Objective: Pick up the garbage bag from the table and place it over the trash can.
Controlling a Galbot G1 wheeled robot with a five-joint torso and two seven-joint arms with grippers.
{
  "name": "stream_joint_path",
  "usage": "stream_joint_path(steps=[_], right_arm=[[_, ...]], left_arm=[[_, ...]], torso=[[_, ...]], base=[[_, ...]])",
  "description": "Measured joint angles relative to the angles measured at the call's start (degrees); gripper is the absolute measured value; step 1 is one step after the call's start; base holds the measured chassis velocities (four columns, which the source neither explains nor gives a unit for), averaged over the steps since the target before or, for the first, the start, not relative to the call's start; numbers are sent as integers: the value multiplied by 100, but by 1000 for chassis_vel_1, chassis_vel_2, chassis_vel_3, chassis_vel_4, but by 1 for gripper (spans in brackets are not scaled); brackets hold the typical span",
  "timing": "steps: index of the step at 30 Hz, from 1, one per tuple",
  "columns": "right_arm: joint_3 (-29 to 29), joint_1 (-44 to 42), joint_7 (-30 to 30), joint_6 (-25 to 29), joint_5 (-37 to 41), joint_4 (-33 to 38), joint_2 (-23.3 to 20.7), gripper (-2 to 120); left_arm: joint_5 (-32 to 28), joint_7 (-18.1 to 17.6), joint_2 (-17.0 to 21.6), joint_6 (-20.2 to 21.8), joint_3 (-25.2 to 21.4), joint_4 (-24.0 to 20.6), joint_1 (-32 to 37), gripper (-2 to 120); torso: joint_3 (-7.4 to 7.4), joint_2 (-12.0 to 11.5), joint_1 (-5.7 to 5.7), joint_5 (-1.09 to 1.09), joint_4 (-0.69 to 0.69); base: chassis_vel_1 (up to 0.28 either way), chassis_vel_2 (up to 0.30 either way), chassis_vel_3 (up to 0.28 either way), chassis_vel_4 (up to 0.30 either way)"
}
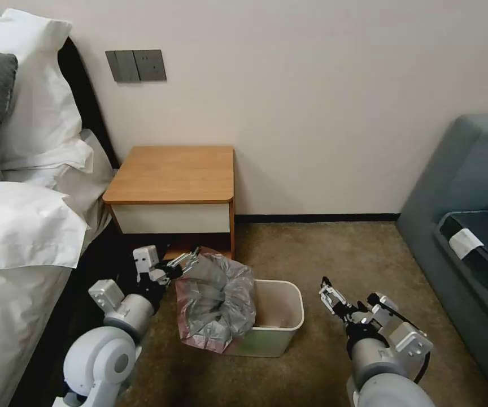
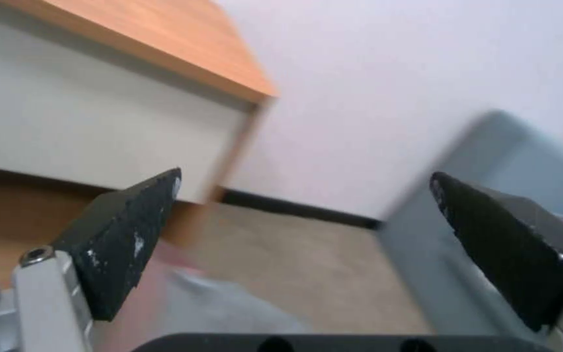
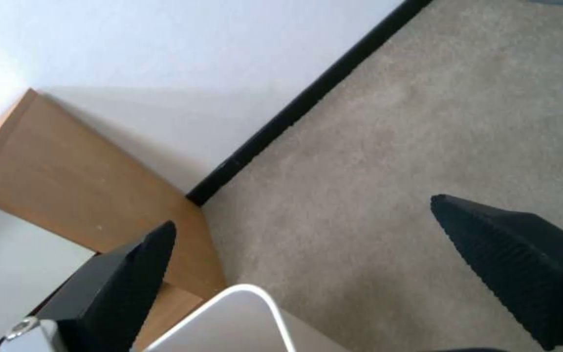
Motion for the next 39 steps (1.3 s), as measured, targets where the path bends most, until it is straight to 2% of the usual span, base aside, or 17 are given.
stream_joint_path(steps=[3, 4, 6, 7, 8, 12, 16, 22, 25, 28, 30, 39], right_arm=[[-50, 7, -67, 57, -103, -16, 19, 100], [-50, 7, -67, 57, -103, -16, 19, 100], [-51, 18, -86, 95, -138, -19, 30, 100], [-51, 18, -97, 110, -148, -21, 34, 100], [-51, 18, -97, 110, -148, -21, 34, 100], [-58, 8, -136, 174, -211, -56, 38, 100], [-80, -12, -165, 236, -283, -78, 69, 100], [-93, -51, -183, 284, -359, -98, 94, 100], [-89, -101, -205, 334, -436, -120, 109, 100], [-86, -125, -213, 383, -512, -129, 164, 100], [-86, -129, -214, 393, -533, -130, 183, 100], [-58, -195, -219, 480, -647, -157, 207, 100]], left_arm=[[-854, -239, 8, 965, 9, -193, -14, 100], [-854, -239, 8, 965, 9, -193, -14, 100], [-962, -420, -21, 1284, 28, -86, 5, 100], [-744, -497, -48, 1330, 100, 22, 41, 100], [-744, -497, -48, 1330, 100, 22, 41, 100], [485, -652, -172, 1356, 404, 220, 187, 100], [925, -836, -243, 1344, 495, 315, 194, 100], [1046, -1007, -294, 1330, 531, 430, 181, 100], [1055, -1159, -358, 1318, 541, 434, 188, 100], [1162, -1474, -427, 1307, 590, 600, 144, 100], [1248, -1512, -436, 1305, 624, 679, 124, 100], [1602, -1161, -472, 1294, 772, 978, -11, 99]], torso=[[0, 0, 0, 1, 0], [0, 0, 0, 1, 0], [0, 0, 0, 0, -1], [0, 0, 0, 0, 0], [0, 0, 0, 0, 0], [0, 0, 0, 0, 0], [0, 0, 0, 0, 0], [0, 0, 0, -1, 0], [0, 0, 0, 0, 0], [0, 0, 0, 0, 0], [0, 0, 0, 0, 0], [0, 0, 0, 0, 0]], base=[[0, 0, 0, 0], [0, 0, 0, 0], [0, 0, 0, 0], [0, 0, 0, 0], [0, 0, 0, 0], [0, 0, 0, 0], [0, 0, 0, 0], [0, 0, 0, 0], [0, 0, 0, 0], [0, 0, 0, 0], [0, 0, 0, 0], [0, 0, 0, 0]])
